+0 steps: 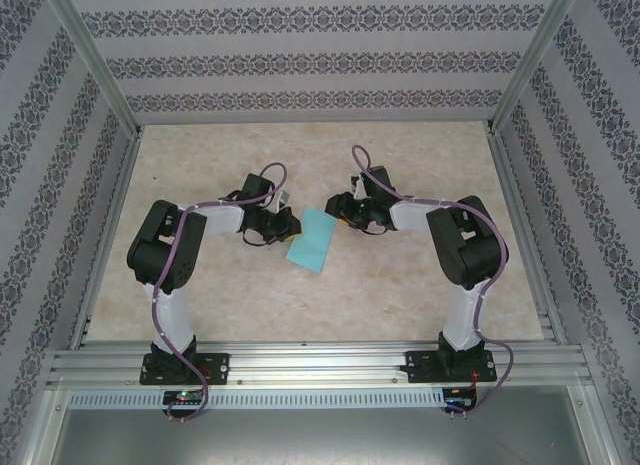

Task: Fold a paper plane with a square sheet of paper (fold left side to right side)
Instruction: Third fold the triangle at the center of the table.

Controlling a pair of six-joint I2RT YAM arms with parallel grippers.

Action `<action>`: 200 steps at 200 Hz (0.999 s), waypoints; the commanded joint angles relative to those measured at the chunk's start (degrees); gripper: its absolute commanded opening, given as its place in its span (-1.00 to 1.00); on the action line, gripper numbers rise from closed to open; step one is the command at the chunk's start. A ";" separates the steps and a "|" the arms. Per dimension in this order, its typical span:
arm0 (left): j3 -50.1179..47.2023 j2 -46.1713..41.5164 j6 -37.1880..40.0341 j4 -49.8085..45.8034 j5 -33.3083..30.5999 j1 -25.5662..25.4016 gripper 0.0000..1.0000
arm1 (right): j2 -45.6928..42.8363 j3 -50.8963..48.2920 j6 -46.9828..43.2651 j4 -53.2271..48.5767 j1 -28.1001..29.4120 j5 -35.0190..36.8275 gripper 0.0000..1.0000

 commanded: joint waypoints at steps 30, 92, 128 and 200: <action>-7.92 -6.92 -11.77 11.62 -4.58 -1.37 -1.00 | -16.56 -8.62 -12.54 -2.13 2.09 6.81 -0.07; -9.60 -10.14 -19.87 14.09 -8.14 -3.94 -1.00 | -40.91 -27.83 -36.94 -0.74 22.85 33.57 0.25; -10.10 -10.19 -21.51 14.83 -9.27 -4.52 -1.00 | -38.01 -28.72 -46.28 0.01 31.36 36.85 0.31; -9.74 -10.18 -21.28 13.87 -8.82 -4.68 -1.00 | -18.77 -14.23 -53.95 -3.70 37.93 44.99 0.30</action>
